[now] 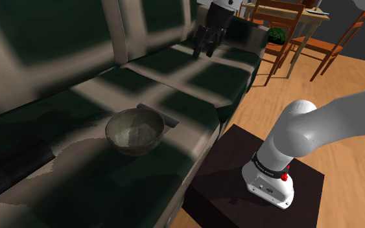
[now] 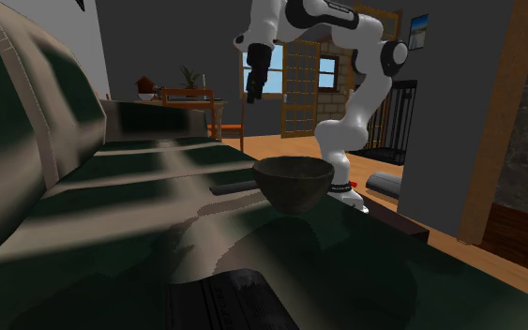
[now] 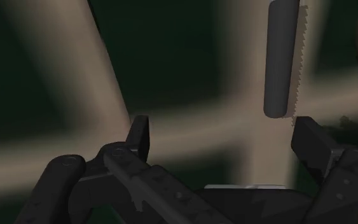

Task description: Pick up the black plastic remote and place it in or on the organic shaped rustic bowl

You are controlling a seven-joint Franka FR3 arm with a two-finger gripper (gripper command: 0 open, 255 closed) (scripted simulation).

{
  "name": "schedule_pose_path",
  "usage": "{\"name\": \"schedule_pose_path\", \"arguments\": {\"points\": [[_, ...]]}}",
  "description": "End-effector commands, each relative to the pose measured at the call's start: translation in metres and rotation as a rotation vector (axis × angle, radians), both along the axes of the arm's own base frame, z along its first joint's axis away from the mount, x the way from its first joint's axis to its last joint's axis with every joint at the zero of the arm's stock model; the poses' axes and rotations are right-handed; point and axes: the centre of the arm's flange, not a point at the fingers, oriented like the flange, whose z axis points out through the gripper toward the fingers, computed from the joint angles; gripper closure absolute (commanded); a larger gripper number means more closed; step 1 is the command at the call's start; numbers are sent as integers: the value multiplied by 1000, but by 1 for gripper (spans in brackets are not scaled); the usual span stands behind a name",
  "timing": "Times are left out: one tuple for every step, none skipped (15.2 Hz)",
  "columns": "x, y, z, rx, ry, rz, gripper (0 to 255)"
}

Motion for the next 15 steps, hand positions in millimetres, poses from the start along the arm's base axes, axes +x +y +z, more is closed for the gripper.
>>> {"name": "schedule_pose_path", "arguments": {"points": [[10, 21, -23, -7, 22, 12, 0], [16, 30, -32, -11, 33, 18, 0], [21, 39, -41, -15, 44, 23, 0], [26, 48, -50, -19, 55, 29, 0], [31, 58, -59, -22, 65, 35, 0], [36, 67, -69, -26, 76, 41, 0], [40, 76, -78, -30, 87, 47, 0], [45, 85, -88, -34, 98, 53, 0], [49, 94, -97, -37, 109, 59, 0], [53, 103, -107, -41, 120, 65, 0], [57, 112, -116, -45, 131, 71, 0], [61, 121, -126, -49, 142, 77, 0], [64, 130, -136, -52, 153, 83, 0], [68, 139, -146, -56, 164, 89, 0], [71, 148, -156, -60, 175, 95, 0]]}}
